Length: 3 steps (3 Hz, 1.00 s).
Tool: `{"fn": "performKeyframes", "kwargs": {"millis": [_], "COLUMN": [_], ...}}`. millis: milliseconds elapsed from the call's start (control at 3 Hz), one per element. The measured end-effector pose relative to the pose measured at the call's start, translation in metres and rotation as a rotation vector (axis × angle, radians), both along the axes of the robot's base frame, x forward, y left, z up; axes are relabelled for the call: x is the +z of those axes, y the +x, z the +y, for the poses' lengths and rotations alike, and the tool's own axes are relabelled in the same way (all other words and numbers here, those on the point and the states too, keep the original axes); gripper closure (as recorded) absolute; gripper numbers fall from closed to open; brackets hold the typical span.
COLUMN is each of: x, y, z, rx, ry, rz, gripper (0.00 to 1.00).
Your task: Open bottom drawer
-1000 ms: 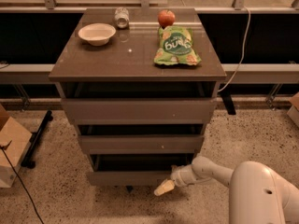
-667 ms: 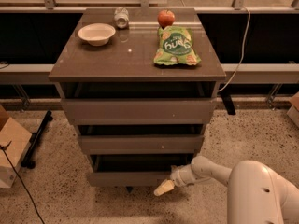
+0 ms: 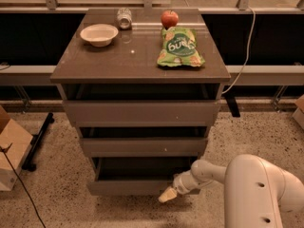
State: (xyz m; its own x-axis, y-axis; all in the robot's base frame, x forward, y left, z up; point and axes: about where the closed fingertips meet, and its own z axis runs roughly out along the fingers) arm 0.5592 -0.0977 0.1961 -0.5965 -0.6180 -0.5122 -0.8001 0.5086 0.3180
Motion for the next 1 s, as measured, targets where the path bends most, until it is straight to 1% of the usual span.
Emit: {"fn": "performKeyframes", "kwargs": {"millis": [333, 667, 1000], "x": [0.001, -0.003, -0.003], "y": [0.0, -0.037, -0.036], "z": [0.0, -0.012, -0.013], "rx": [0.0, -0.019, -0.019], "ry": [0.0, -0.018, -0.018], "rz": [0.0, 0.077, 0.077], "gripper": [0.5, 0.73, 0.82]}}
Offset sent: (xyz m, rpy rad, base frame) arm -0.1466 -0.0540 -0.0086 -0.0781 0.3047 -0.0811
